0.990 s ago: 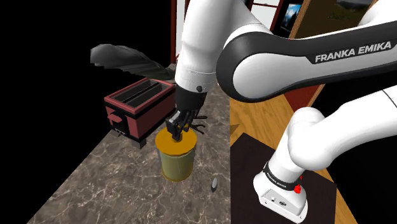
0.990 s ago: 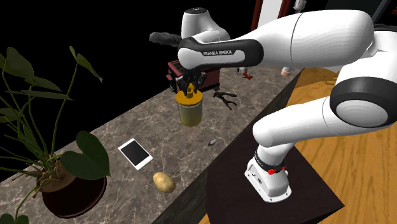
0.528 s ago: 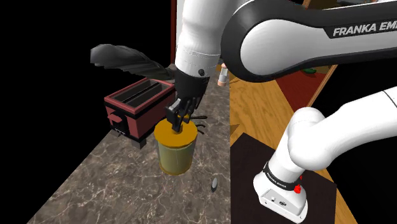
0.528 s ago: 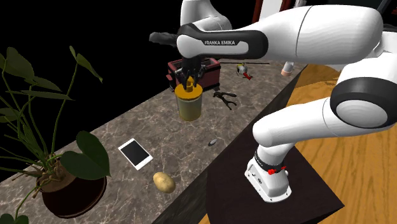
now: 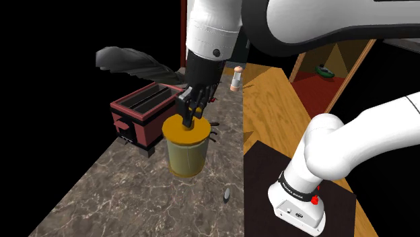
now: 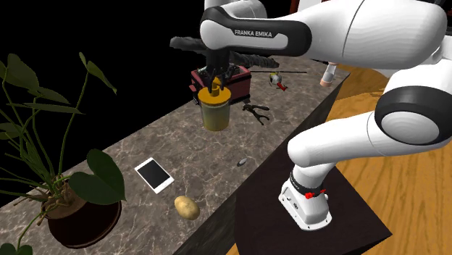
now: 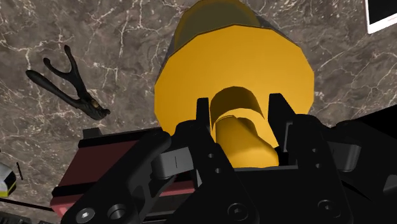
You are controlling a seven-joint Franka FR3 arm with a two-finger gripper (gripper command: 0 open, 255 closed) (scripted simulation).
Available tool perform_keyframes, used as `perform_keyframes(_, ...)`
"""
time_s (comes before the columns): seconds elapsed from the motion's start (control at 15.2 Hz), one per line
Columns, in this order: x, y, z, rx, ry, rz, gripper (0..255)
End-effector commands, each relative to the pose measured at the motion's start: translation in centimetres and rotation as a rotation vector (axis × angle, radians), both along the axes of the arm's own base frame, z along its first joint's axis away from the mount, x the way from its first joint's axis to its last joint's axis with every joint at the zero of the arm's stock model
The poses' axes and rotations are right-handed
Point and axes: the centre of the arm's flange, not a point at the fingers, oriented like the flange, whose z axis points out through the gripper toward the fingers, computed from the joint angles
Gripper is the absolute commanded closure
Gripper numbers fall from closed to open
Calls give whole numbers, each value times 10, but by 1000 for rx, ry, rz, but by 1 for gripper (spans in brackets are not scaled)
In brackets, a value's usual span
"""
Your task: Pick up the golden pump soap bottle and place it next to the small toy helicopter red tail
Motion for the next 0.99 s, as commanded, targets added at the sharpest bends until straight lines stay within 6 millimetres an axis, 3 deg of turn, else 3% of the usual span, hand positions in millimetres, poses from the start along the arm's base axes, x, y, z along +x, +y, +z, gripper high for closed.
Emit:
perform_keyframes(0.0,1,0,12,0,0,0,255)
perform_keyframes(0.92,1,0,86,0,0,0,255)
